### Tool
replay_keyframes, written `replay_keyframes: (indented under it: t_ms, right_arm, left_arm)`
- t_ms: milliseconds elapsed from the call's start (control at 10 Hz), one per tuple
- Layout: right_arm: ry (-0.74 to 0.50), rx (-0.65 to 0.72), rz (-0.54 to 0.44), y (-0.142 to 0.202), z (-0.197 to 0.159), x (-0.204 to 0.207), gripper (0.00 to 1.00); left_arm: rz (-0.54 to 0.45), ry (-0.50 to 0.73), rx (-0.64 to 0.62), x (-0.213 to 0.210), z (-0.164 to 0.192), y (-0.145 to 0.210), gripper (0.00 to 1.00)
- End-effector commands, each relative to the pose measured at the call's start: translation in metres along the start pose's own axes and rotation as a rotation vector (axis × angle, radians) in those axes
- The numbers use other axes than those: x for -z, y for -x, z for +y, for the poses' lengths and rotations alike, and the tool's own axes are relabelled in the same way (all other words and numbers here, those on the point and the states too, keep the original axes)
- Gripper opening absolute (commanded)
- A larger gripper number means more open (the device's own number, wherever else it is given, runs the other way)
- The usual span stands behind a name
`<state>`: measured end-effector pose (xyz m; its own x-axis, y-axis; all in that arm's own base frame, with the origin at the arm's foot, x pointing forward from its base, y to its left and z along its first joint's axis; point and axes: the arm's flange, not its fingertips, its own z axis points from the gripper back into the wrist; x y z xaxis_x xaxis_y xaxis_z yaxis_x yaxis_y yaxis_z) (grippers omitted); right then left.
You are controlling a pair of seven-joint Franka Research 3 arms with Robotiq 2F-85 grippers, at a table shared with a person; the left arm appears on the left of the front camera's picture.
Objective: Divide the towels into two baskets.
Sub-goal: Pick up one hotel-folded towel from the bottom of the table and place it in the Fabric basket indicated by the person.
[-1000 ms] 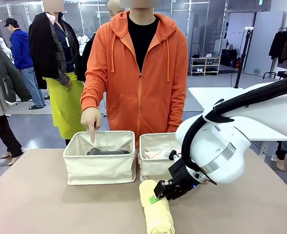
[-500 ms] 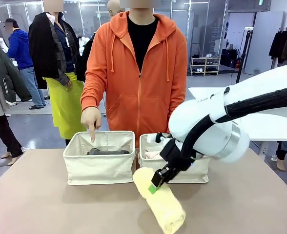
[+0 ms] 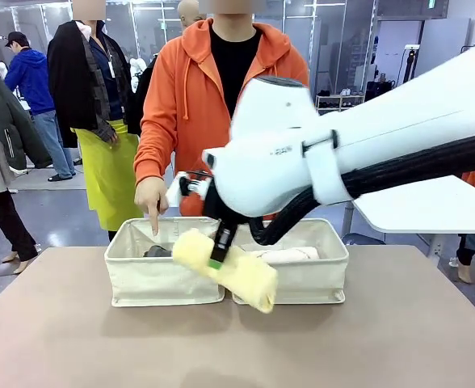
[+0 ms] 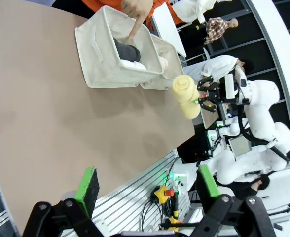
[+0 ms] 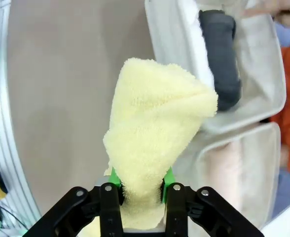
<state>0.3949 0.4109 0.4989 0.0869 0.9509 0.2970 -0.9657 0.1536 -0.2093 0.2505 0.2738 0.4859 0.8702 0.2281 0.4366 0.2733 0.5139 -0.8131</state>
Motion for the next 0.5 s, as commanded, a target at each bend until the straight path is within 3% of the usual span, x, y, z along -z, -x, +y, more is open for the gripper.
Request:
replay_keyframes:
  t_ms: [0,300,400]
  right_arm:
    - [0.075,-0.153,-0.022,-0.052,-0.020,0.008,0.35]
    - [0.201,-0.450,0.058,-0.118,-0.036,0.014,0.35]
    - [0.232,-0.539,0.038,-0.135,-0.045,0.024,0.35]
  left_arm:
    - [0.004,0.006,-0.009,-0.004,-0.003,-0.002,1.00]
    - [0.004,0.006,-0.009,-0.004,-0.003,-0.002,1.00]
    - [0.004,0.006,-0.009,-0.004,-0.003,-0.002,1.00]
